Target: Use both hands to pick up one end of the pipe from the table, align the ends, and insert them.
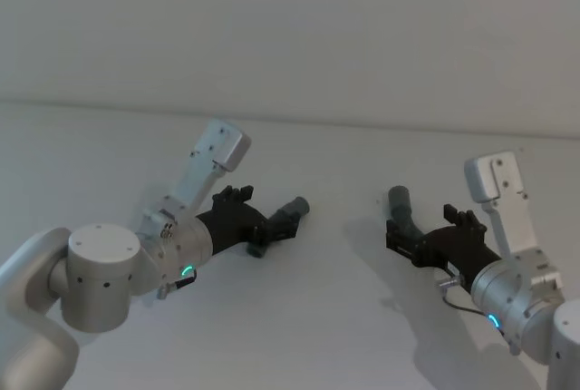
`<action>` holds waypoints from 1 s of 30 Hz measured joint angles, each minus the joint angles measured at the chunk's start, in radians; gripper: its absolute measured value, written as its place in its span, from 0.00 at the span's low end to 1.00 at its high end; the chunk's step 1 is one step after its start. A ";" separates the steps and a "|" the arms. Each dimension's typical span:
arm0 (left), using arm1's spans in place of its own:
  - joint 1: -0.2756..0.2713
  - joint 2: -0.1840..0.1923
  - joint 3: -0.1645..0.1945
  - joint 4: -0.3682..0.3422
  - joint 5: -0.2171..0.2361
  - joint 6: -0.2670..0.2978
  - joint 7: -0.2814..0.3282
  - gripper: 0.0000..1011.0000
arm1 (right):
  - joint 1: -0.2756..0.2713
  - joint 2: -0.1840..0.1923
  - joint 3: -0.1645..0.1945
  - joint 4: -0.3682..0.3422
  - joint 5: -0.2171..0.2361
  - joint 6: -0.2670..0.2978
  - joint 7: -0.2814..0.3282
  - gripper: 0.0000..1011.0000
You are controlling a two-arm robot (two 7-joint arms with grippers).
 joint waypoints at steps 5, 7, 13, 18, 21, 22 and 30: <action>-0.003 0.001 0.004 0.006 0.009 0.003 -0.005 0.99 | 0.014 -0.008 -0.008 0.020 -0.009 0.012 0.003 0.99; -0.004 0.001 0.006 0.007 0.013 0.005 -0.007 0.99 | 0.018 -0.010 -0.010 0.026 -0.011 0.015 0.003 0.99; -0.008 0.008 0.015 0.010 0.029 0.012 -0.019 0.99 | 0.041 -0.019 -0.023 0.058 -0.026 0.026 0.009 0.99; -0.012 0.015 0.023 0.010 0.041 0.018 -0.028 0.99 | 0.056 -0.023 -0.031 0.076 -0.034 0.032 0.015 0.99; -0.014 0.019 0.027 0.009 0.050 0.020 -0.033 0.99 | 0.064 -0.027 -0.035 0.086 -0.039 0.037 0.020 0.99; -0.015 0.021 0.028 0.008 0.052 0.021 -0.034 0.99 | 0.066 -0.028 -0.036 0.088 -0.039 0.038 0.021 0.99; -0.018 0.027 0.032 0.005 0.070 0.022 -0.039 0.99 | 0.088 -0.042 -0.041 0.120 -0.047 0.051 0.027 0.99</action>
